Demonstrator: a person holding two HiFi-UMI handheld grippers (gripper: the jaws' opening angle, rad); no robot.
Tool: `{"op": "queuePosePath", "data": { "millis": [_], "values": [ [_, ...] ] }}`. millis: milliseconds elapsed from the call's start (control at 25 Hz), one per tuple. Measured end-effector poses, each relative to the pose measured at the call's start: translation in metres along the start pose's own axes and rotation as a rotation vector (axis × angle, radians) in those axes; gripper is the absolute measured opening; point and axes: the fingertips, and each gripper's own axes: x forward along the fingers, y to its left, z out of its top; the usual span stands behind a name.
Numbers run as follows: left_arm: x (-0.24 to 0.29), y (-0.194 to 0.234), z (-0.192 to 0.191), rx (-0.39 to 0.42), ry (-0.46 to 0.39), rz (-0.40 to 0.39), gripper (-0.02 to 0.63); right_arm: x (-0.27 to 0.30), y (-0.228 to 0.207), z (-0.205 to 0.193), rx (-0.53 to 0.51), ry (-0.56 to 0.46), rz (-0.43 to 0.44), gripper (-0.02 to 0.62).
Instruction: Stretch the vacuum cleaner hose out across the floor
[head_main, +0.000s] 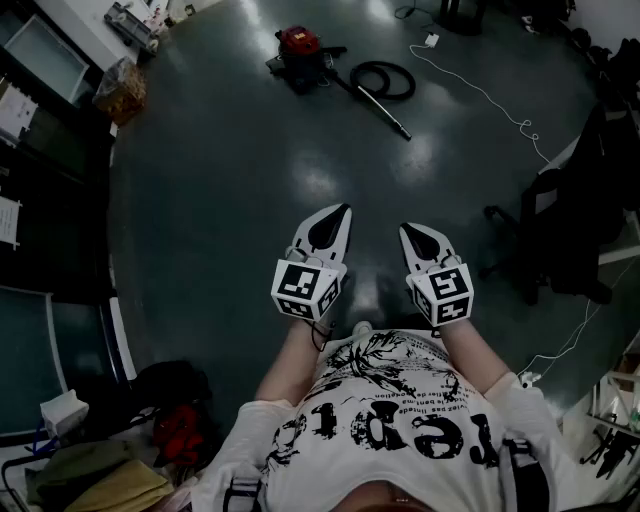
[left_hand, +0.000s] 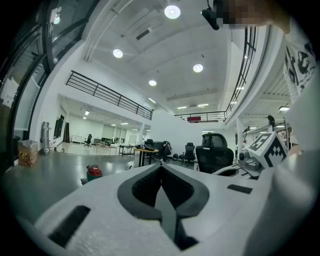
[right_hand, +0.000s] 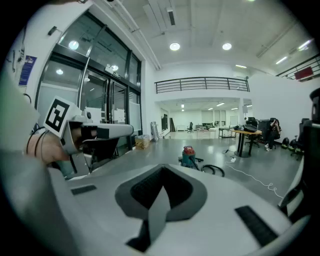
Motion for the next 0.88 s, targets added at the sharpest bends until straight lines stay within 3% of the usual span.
{"op": "queuePosePath", "data": {
  "millis": [320,520,600,880],
  "values": [
    [-0.002,0.045,-0.014,-0.027,0.006,0.083,0.006,0.043,0.006,0.000,-0.027,0.016,0.068,0.003],
    [0.032,0.065,-0.004,0.062,-0.017,0.073,0.006,0.090,-0.020,0.013,-0.040,0.016,0.125,0.002],
    [0.060,0.068,0.005,0.076,-0.032,0.064,0.006,0.108,-0.039,0.022,-0.042,0.016,0.152,0.003],
    [0.189,0.093,0.028,-0.002,-0.049,0.126,0.006,0.162,-0.159,0.072,-0.086,-0.018,0.171,0.003]
  ]
}}
